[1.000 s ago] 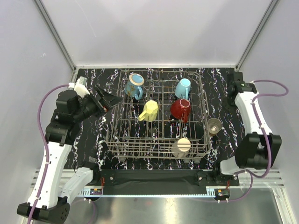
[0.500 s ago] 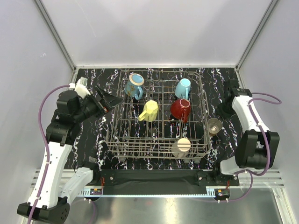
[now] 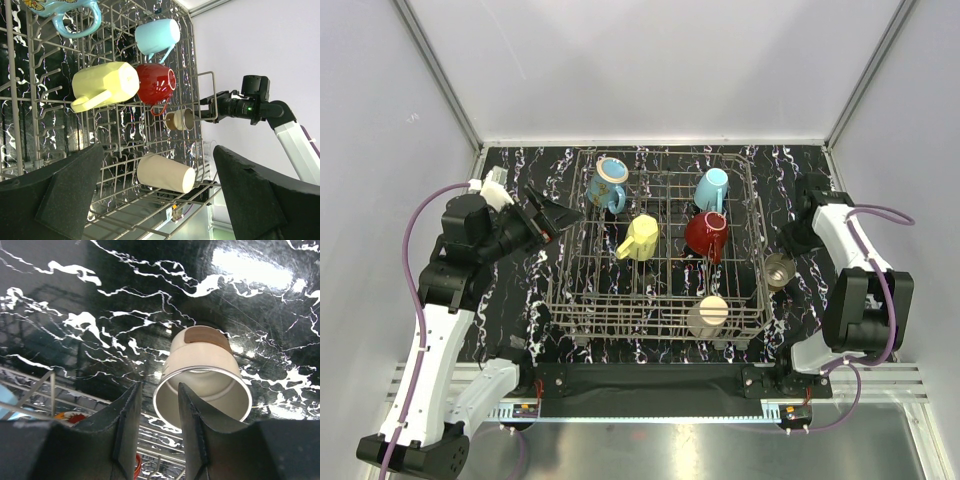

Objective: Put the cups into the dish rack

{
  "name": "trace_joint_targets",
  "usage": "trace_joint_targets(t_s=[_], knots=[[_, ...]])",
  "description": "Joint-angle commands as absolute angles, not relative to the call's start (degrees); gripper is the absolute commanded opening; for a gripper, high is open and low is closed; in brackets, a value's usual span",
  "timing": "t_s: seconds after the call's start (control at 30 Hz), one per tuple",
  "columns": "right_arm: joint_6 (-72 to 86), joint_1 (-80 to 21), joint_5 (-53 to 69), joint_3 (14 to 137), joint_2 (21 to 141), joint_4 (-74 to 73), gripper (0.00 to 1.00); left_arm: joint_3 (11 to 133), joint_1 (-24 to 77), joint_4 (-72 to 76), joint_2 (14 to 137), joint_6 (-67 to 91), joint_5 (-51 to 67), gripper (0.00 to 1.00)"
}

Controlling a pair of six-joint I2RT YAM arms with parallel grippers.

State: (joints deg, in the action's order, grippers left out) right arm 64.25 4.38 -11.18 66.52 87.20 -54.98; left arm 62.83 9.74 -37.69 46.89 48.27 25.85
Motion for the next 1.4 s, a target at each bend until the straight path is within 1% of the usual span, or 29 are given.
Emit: trace_joint_targets(t_s=[0.0, 0.1, 0.27, 0.37, 0.4, 0.5, 0.53, 0.6, 0.67, 0.73, 0.87, 0.93, 0.97, 1.03, 1.07, 1.1, 1.13, 1.17, 1.2, 1.23, 1.3, 1.33, 1.37], knots=[[66.5, 4.2, -11.4, 65.2, 87.0, -54.2, 0.42, 63.5, 9.5, -35.9, 45.8, 47.6, 27.0, 0.99], [66.8, 4.2, -11.4, 64.0, 86.6, -53.4, 0.41, 63.2, 9.5, -35.8, 45.9, 47.7, 27.1, 0.99], [67.0, 4.2, -11.7, 63.2, 88.1, -52.0, 0.38, 63.1, 9.5, -35.4, 46.0, 47.9, 27.2, 0.99], [66.9, 4.3, -11.6, 62.4, 88.8, -51.0, 0.30, 63.4, 9.5, -35.8, 46.1, 47.7, 27.3, 0.99], [66.7, 4.2, -11.7, 62.2, 88.9, -50.9, 0.23, 63.6, 9.5, -35.9, 46.1, 47.7, 27.2, 0.99], [65.4, 4.2, -12.4, 63.1, 88.5, -51.0, 0.11, 64.0, 9.5, -36.0, 46.2, 47.5, 27.8, 0.99], [64.9, 4.3, -13.1, 63.5, 88.2, -51.0, 0.08, 64.2, 9.5, -35.9, 46.5, 47.5, 27.9, 0.99], [62.8, 4.3, -14.2, 65.1, 87.6, -51.2, 0.06, 64.4, 9.5, -35.8, 46.8, 47.6, 28.5, 0.99], [58.7, 4.3, -14.9, 66.7, 86.7, -51.1, 0.00, 64.9, 9.5, -35.7, 47.2, 47.5, 29.3, 0.98], [56.7, 4.3, -15.6, 69.4, 85.5, -51.4, 0.00, 65.2, 9.5, -35.2, 47.5, 47.1, 29.7, 0.98], [45.8, 4.3, -14.2, 75.6, 79.0, -49.7, 0.00, 65.2, 9.6, -30.6, 48.2, 46.9, 34.5, 0.98], [40.3, 4.2, -8.5, 77.9, 76.6, -46.6, 0.00, 64.9, 9.6, -28.1, 48.9, 47.3, 38.3, 0.99], [37.8, 4.2, -7.3, 80.9, 74.6, -46.5, 0.00, 64.5, 9.7, -25.0, 49.2, 47.5, 39.7, 0.99], [36.1, 4.2, -3.1, 84.9, 73.6, -47.1, 0.00, 63.4, 10.2, -20.6, 50.4, 48.9, 45.4, 0.99], [34.6, 4.2, -0.8, 88.8, 73.3, -47.1, 0.00, 63.1, 10.6, -17.5, 51.0, 49.9, 46.7, 0.99], [34.0, 4.2, 5.8, 90.5, 73.4, -46.4, 0.00, 63.4, 11.2, -16.3, 51.7, 50.3, 47.5, 0.99], [33.7, 4.2, 9.6, 91.9, 73.4, -45.4, 0.00, 63.6, 13.0, -15.4, 52.7, 50.4, 48.8, 0.99], [33.7, 4.2, 18.8, 93.7, 73.5, -42.0, 0.00, 64.2, 15.2, -13.6, 53.6, 50.4, 48.9, 0.99], [34.3, 4.2, 23.7, 94.4, 73.7, -41.0, 0.00, 64.6, 15.2, -12.8, 53.6, 50.4, 48.9, 0.99], [35.3, 4.1, 28.4, 95.4, 74.3, -40.1, 0.00, 64.9, 17.3, -11.7, 54.2, 50.5, 48.8, 0.99], [38.2, 1.1, 39.1, 98.9, 77.1, -37.7, 0.00, 64.8, 19.1, -7.7, 54.5, 51.4, 49.0, 0.99], [38.0, -1.6, 40.4, 101.0, 79.3, -38.0, 0.00, 64.4, 20.2, -6.2, 54.3, 51.9, 48.6, 0.99], [37.3, -7.3, 41.4, 105.2, 80.1, -38.3, 0.00, 64.0, 20.6, -3.6, 53.9, 52.8, 47.9, 0.99]])
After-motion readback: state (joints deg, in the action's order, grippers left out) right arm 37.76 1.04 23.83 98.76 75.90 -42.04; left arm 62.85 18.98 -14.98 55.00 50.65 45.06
